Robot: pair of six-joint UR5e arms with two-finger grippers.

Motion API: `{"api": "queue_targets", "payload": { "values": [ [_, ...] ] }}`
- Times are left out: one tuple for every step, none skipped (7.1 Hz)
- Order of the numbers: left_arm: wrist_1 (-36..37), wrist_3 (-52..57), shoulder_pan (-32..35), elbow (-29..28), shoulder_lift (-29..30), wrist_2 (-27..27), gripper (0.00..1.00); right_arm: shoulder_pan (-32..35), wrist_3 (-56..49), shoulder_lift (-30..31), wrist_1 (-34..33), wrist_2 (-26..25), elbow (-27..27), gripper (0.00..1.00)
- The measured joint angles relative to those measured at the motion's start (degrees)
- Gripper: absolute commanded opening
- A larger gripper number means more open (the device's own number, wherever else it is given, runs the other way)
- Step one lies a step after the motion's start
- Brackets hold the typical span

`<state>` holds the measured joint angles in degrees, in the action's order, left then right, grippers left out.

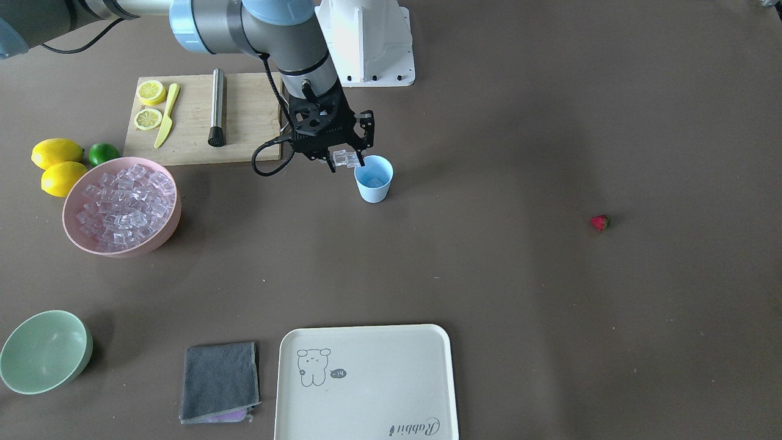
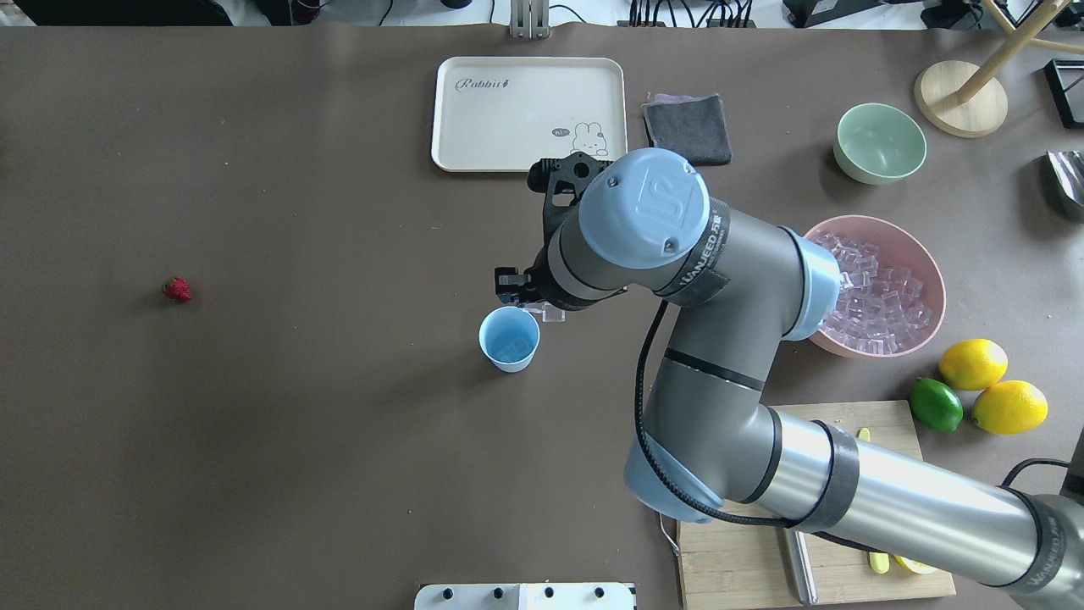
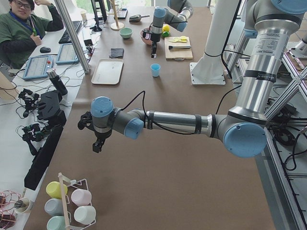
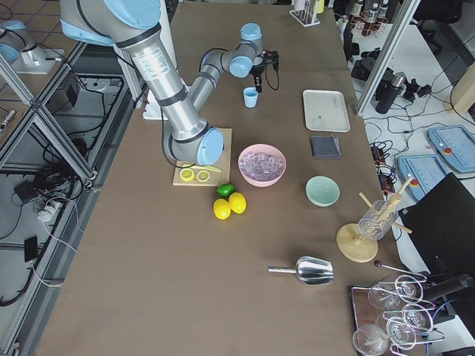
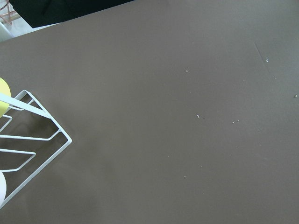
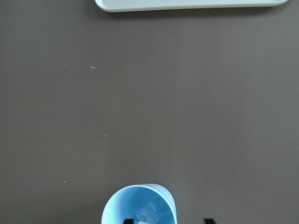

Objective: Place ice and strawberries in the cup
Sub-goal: 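Carry the ice cube with the right gripper over the blue cup, then open the right gripper above the blue cup to drop the cube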

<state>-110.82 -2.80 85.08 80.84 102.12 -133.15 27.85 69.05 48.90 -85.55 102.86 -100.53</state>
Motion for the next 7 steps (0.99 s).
{"api": "queue_targets", "payload": {
  "values": [
    [-0.01, 0.05, 0.00, -0.21, 0.02, 0.00, 0.98, -1.82, 0.58, -1.06, 0.08, -2.14, 1.70, 0.00],
    [-0.01, 0.07, 0.00, -0.41, 0.06, 0.00, 0.98, -2.73, 0.85, -2.40, 0.11, -3.41, 3.45, 0.00],
    [-0.03, 0.07, 0.00, -0.53, 0.06, 0.00, 0.98, -3.34, 0.95, -3.33, 0.33, -4.09, 4.79, 0.00],
    [-0.07, 0.08, 0.00, -0.60, 0.04, 0.00, 0.98, -3.82, 0.98, -3.74, 0.88, -4.57, 5.65, 0.16],
    [-0.09, 0.08, 0.00, -0.65, 0.02, 0.00, 0.98, -4.01, 1.04, -3.88, 1.37, -4.81, 6.24, 0.99],
    [-0.09, 0.08, 0.00, -0.67, 0.02, 0.00, 0.98, -4.00, 1.16, -3.91, 1.64, -4.90, 6.45, 1.00],
    [-0.10, 0.08, 0.00, -0.68, -0.01, 0.00, 0.98, -3.88, 1.34, -3.95, 1.72, -4.85, 6.28, 1.00]
  ]
}}
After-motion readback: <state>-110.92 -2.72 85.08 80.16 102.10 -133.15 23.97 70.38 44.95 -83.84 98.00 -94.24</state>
